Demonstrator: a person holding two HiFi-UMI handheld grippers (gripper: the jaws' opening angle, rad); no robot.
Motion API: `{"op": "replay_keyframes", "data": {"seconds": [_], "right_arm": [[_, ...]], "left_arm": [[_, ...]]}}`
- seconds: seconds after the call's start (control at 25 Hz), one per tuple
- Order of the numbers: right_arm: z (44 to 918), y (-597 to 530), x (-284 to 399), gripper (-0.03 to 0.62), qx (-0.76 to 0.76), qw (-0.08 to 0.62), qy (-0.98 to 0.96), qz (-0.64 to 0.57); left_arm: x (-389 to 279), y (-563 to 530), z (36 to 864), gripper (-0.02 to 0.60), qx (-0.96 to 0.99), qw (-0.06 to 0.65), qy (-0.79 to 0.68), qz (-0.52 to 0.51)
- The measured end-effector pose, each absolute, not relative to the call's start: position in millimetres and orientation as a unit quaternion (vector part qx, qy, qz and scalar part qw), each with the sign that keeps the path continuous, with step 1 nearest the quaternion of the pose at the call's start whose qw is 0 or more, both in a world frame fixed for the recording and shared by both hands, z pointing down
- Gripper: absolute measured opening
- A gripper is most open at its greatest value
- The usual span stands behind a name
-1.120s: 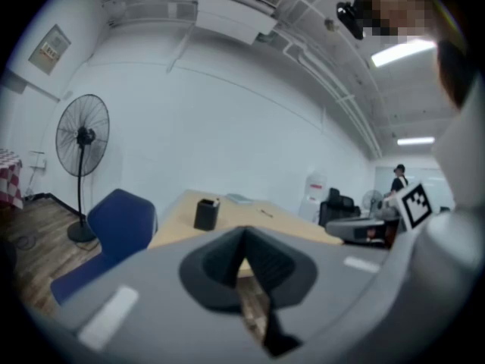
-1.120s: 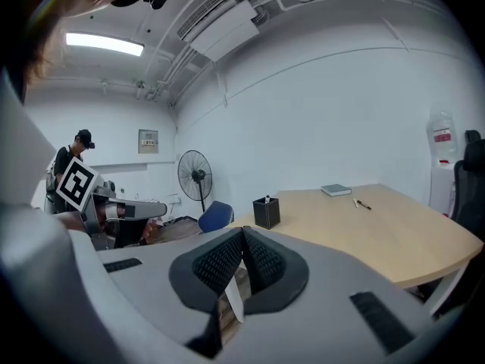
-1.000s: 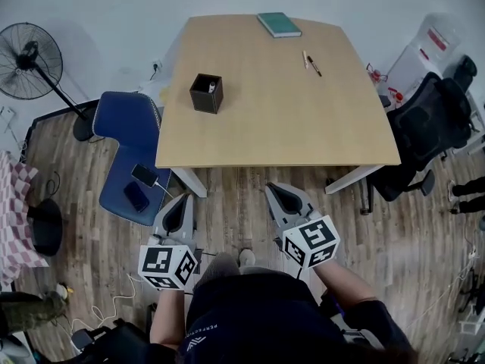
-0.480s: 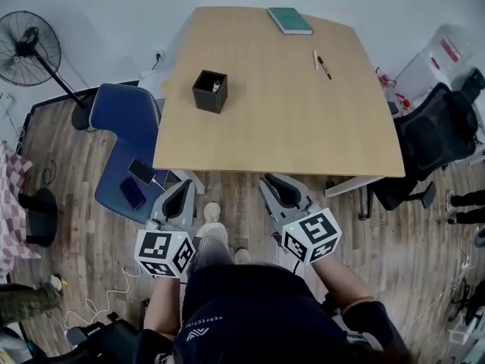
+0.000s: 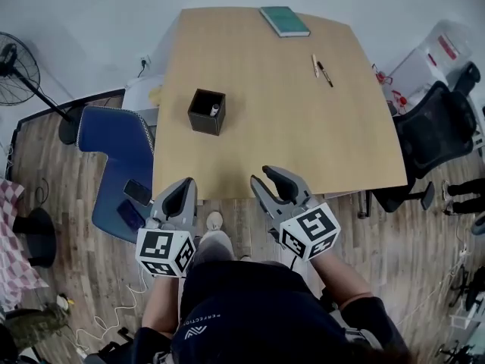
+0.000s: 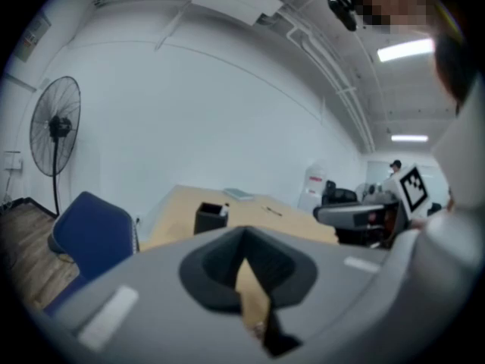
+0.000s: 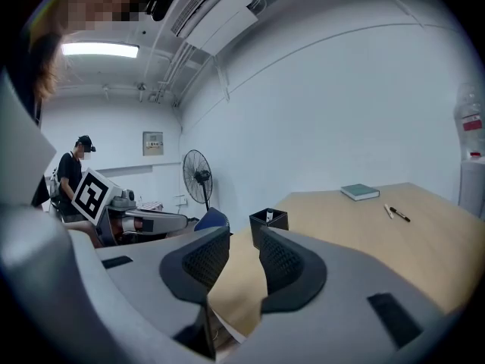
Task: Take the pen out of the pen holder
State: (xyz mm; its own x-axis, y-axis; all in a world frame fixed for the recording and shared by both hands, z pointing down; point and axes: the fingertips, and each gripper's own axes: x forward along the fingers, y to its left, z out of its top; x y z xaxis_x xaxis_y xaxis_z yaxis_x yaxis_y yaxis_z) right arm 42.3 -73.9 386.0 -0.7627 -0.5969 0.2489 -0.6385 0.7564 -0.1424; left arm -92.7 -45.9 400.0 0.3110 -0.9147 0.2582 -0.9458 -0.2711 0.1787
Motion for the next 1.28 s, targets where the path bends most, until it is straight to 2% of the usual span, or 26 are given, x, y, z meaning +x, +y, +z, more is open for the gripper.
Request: {"op": "replay_keyframes", "data": {"seconds": [0.64,1.28], "right_arm": [[396,-174,-25,0.127,0.364,0.124,-0.916,0.116],[430,-226,-60,0.133,0.365,0.186,-0.903,0.131]], "left_arm": [[-148,-147,416,0.005,0.821,0.175,-0.54,0.062],[-175,-186,439,0.005,0.83,0.187,-0.52,0.075]]}}
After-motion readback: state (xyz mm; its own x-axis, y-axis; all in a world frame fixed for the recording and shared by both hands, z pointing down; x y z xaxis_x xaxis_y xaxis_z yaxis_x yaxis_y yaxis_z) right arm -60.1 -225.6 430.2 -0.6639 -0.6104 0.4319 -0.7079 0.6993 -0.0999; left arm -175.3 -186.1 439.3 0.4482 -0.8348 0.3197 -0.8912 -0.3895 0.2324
